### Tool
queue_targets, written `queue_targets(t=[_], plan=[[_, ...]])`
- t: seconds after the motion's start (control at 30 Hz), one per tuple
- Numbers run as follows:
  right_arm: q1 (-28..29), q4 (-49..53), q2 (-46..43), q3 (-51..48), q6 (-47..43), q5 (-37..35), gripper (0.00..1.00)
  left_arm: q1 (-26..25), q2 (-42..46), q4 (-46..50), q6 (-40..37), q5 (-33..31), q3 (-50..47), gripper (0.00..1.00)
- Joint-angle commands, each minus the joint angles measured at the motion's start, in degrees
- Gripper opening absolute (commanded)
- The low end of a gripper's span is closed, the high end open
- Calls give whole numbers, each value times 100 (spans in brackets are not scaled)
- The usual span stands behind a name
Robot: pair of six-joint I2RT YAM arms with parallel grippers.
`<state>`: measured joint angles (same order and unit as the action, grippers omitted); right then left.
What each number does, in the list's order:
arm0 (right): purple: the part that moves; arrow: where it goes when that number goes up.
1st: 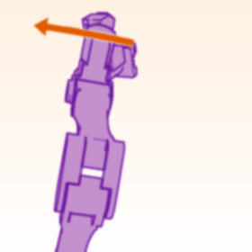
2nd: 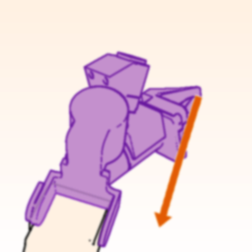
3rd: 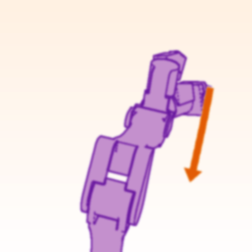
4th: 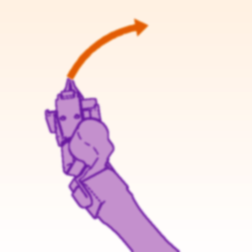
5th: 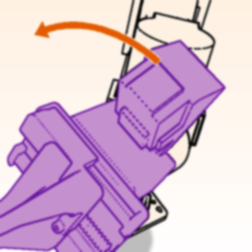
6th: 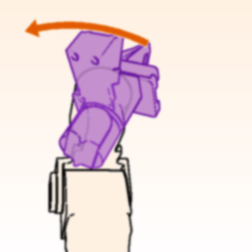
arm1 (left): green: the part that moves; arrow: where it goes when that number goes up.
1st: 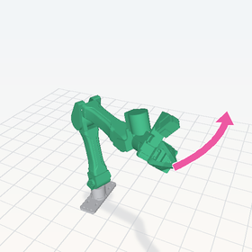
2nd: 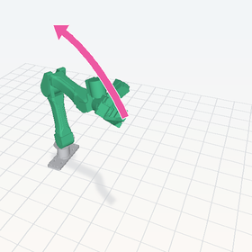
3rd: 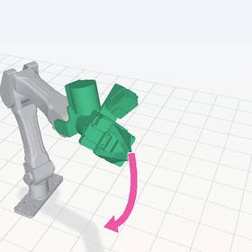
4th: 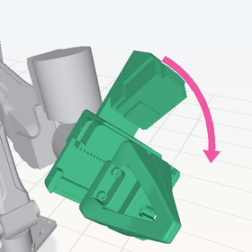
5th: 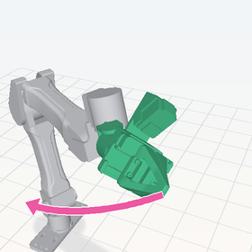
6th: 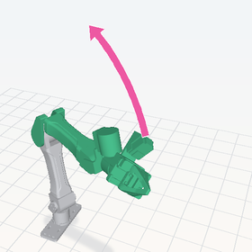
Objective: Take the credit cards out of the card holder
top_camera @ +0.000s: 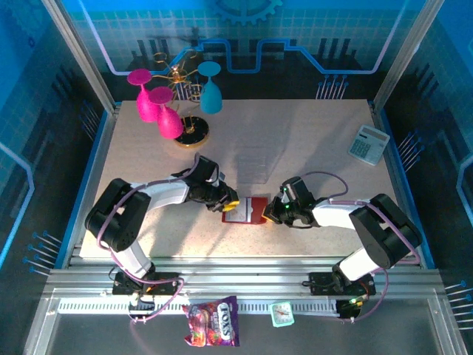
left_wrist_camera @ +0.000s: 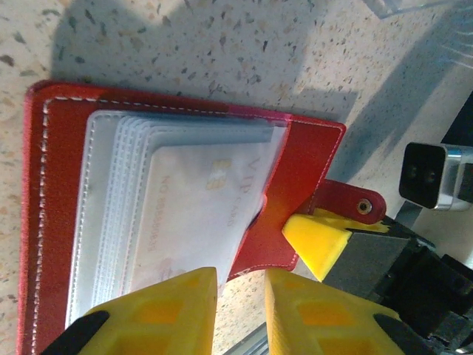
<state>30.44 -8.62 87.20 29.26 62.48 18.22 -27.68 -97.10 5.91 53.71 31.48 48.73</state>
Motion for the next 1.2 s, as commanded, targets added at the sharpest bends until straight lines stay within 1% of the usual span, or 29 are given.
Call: queue_targets(t=[0.0,0.1,0.2,0.3,0.33,0.37,0.43,0.5,0.57,0.73,0.87,0.97,1.03,1.17], plan=[[63,353,21,13,-204,-14,5,-38,-155,173,-217,209,138,25],[84,282,38,26,-233,46,3,-44,-210,154,-221,230,104,25],[86,304,0,8,-243,45,3,-49,-267,127,-216,246,86,24],[70,577,-66,110,-404,7,7,-52,-303,152,-242,215,59,24],[68,813,-111,202,-514,-54,13,-49,-317,180,-263,196,50,25],[66,1011,-161,278,-611,-106,22,-46,-323,212,-275,168,58,25],[59,1429,-273,433,-775,-197,30,-53,-342,235,-282,150,59,24],[50,1833,-402,594,-921,-294,35,-48,-344,220,-278,139,49,25],[33,2235,-554,749,-1087,-412,37,-44,-327,213,-273,130,33,24],[-21,2863,-865,1100,-1318,-429,38,-44,-283,78,-173,130,-41,24],[-20,3024,-1089,1332,-1302,-335,37,-42,-239,6,-118,138,-74,24],[-4,2891,-1144,1506,-1305,-125,35,-44,-217,-24,-97,141,-68,24],[13,2643,-1062,1624,-1307,192,32,-42,-205,-41,-70,153,-65,24],[107,2212,-590,1876,-1228,690,29,-44,-139,-64,-30,126,-77,24]])
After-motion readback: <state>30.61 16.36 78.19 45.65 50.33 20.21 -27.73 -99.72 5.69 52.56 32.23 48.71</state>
